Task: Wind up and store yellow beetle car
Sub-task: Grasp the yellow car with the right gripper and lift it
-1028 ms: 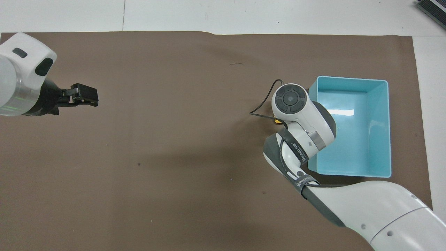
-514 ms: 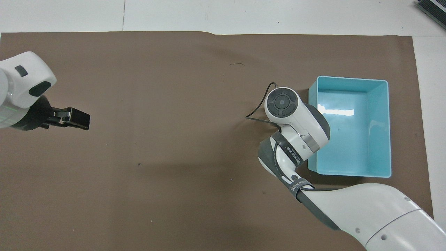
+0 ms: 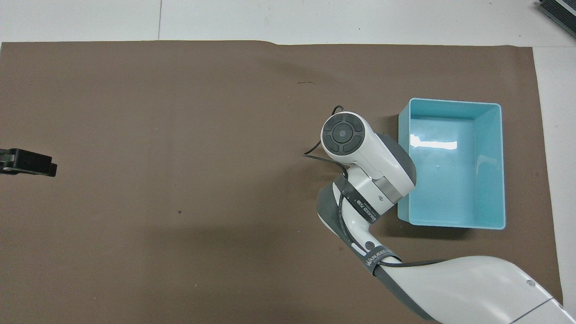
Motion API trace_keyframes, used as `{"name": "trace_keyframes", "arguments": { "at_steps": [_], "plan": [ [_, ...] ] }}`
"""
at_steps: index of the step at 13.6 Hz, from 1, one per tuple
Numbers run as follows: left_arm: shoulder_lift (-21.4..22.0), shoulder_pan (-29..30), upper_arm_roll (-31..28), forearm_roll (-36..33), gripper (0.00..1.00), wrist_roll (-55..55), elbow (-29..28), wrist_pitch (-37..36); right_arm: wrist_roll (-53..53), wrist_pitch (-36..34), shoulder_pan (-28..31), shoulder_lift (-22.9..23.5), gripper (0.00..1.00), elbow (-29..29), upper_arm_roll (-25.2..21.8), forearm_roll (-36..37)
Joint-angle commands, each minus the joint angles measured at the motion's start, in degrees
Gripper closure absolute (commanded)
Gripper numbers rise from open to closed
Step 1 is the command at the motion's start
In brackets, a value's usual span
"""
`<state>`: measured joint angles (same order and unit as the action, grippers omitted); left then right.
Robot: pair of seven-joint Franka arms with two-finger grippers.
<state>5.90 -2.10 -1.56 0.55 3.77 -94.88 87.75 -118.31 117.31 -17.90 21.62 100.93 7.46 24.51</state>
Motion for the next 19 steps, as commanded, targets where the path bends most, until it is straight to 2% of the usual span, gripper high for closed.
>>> {"name": "trace_keyframes", "arguments": {
  "at_steps": [1,3,5,9,13,15,19],
  "plan": [
    [0.34,1.84,0.33,-0.46,0.00,-0.08,0.75,-0.82,2.89,-2.07,1.46,-4.29,1.00,-0.12,0.80,-3.83],
    [0.34,2.28,0.59,-0.46,0.00,0.01,1.80,-0.91,10.44,-5.67,1.72,-6.40,1.00,-1.95,0.62,-7.36],
    [0.34,2.45,0.68,-0.81,0.00,0.27,1.80,-1.17,15.89,-8.05,3.04,-7.98,1.00,-3.37,0.62,-7.46],
    [0.52,2.10,1.03,-0.82,0.00,0.36,1.80,-0.91,28.29,-9.29,5.06,-10.89,1.00,-3.37,0.71,-7.72],
    [0.52,1.93,1.03,-0.73,0.00,0.36,1.80,-0.82,41.12,-9.55,6.02,-13.61,1.00,-3.28,-0.08,-14.04],
    [0.43,2.01,0.94,-0.73,0.00,0.36,1.80,-0.82,46.65,-9.55,8.75,-14.76,1.00,-2.85,-0.08,-15.53],
    [0.52,2.02,1.03,-0.73,0.00,0.36,1.80,-0.82,64.30,-9.73,15.50,-16.43,1.00,-1.70,-0.08,-19.05]
  ]
}}
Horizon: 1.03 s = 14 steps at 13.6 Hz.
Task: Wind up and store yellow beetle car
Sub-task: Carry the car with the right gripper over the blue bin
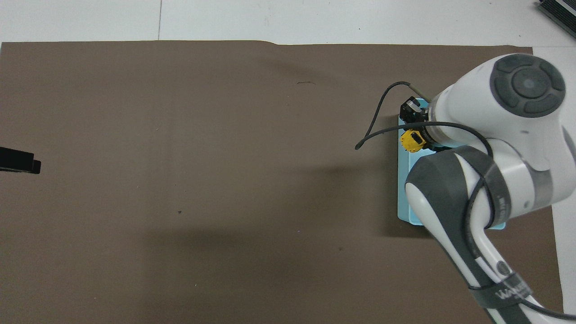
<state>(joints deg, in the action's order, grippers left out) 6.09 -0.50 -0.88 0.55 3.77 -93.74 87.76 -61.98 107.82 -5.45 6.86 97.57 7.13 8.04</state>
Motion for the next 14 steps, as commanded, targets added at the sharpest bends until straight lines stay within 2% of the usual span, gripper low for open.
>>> {"name": "trace_keyframes", "arguments": {
  "at_steps": [1,6,11,14],
  "plan": [
    [0.24,0.41,0.35,-0.73,0.00,0.36,0.67,-0.84,11.85,-0.24,4.73,-1.67,1.00,1.74,0.17,-2.67],
    [0.32,0.41,0.26,-0.73,0.00,0.36,0.67,-0.84,28.90,0.81,12.56,-2.72,1.00,4.02,0.25,-2.76],
    [0.41,0.85,0.09,-0.64,0.00,-0.08,0.58,-1.10,42.27,9.14,16.78,-8.43,1.00,15.17,0.17,-4.08],
    [0.41,0.76,0.09,-0.55,0.00,-5.24,0.49,-1.10,49.13,13.54,18.10,-10.19,1.00,19.84,0.08,-5.56]
  ]
}}
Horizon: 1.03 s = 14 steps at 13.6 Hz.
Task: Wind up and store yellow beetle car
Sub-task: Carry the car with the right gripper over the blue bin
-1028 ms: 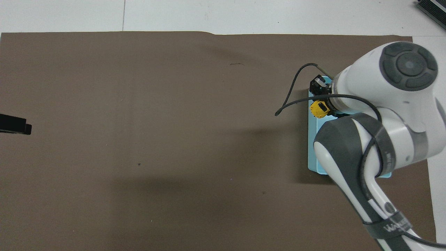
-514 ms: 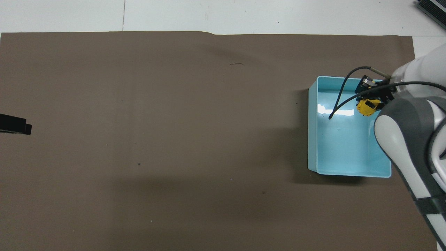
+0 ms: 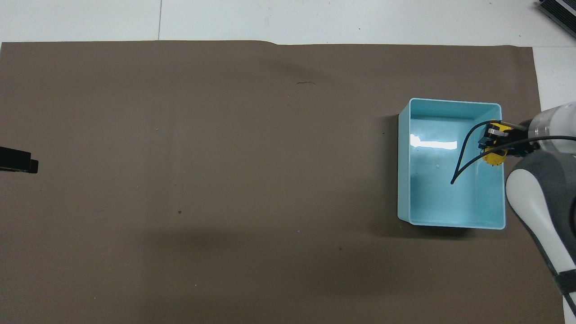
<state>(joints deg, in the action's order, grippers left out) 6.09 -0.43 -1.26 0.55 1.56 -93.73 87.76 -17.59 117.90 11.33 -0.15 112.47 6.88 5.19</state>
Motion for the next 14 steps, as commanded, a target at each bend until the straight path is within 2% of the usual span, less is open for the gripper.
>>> {"name": "trace_keyframes", "arguments": {
  "at_steps": [1,6,9,14],
  "plan": [
    [0.41,0.61,0.47,-0.55,0.00,-3.57,0.56,-0.93,6.06,4.43,1.50,-3.28,1.00,6.00,0.24,-3.25],
    [0.41,0.61,0.56,-0.55,0.00,-2.61,0.56,-0.66,8.71,9.18,1.94,-3.02,1.00,9.26,0.23,-3.25],
    [0.41,0.52,0.56,-0.64,0.00,-2.44,0.56,-0.49,8.71,16.73,2.29,-2.93,1.00,14.35,0.23,-3.25],
    [0.41,0.61,0.56,-0.64,0.00,-1.04,0.56,-0.66,9.76,17.89,2.21,-3.11,1.00,16.64,0.32,-3.34]
  ]
}}
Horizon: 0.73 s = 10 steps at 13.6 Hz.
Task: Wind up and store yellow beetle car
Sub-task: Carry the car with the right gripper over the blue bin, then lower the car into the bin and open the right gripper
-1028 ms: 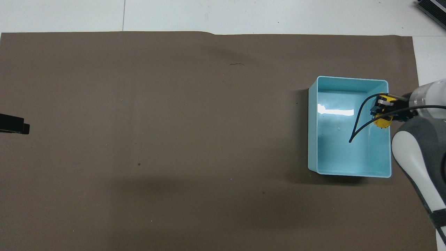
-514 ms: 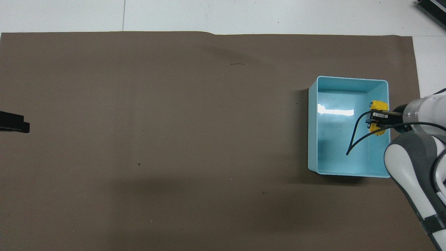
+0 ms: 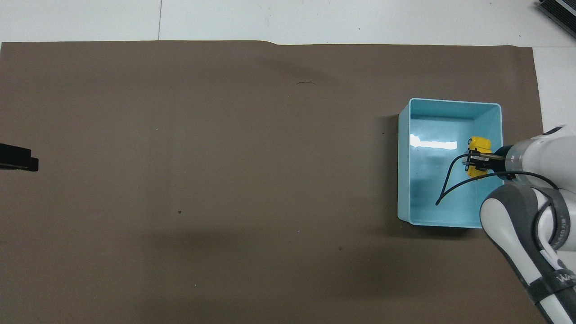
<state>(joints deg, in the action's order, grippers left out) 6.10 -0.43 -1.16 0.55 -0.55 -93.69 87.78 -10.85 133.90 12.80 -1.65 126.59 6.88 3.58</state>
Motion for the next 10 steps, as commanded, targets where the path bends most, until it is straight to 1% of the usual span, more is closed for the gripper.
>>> {"name": "trace_keyframes", "arguments": {
  "at_steps": [1,2,4,5,7,9,10],
  "plan": [
    [0.41,0.60,0.46,-0.64,0.00,1.86,0.53,-0.59,4.07,2.33,0.39,-1.69,1.00,3.65,0.41,-1.83],
    [0.41,0.60,0.46,-0.64,0.00,2.30,0.53,-0.59,5.38,5.03,0.13,-1.60,1.00,5.49,0.32,-2.52],
    [0.32,0.60,0.46,-0.64,0.00,1.78,0.62,-0.85,11.17,13.55,0.03,-1.69,1.00,10.67,0.32,-2.62],
    [0.41,0.60,0.46,-0.64,0.00,1.69,0.53,-0.85,12.42,14.89,-0.05,-1.69,1.00,11.65,0.32,-2.70],
    [0.32,0.34,0.54,-0.64,0.00,1.69,0.62,-0.85,13.48,15.25,-0.14,-1.69,1.00,12.88,0.50,-2.71],
    [0.32,0.17,0.54,-0.64,0.00,1.69,0.62,-0.85,13.92,15.34,-1.63,-1.61,1.00,13.33,0.50,-2.71],
    [0.32,0.17,0.54,-0.64,0.00,1.69,0.62,-0.85,14.01,17.17,-1.72,-1.26,1.00,14.55,0.50,-2.79]
  ]
}}
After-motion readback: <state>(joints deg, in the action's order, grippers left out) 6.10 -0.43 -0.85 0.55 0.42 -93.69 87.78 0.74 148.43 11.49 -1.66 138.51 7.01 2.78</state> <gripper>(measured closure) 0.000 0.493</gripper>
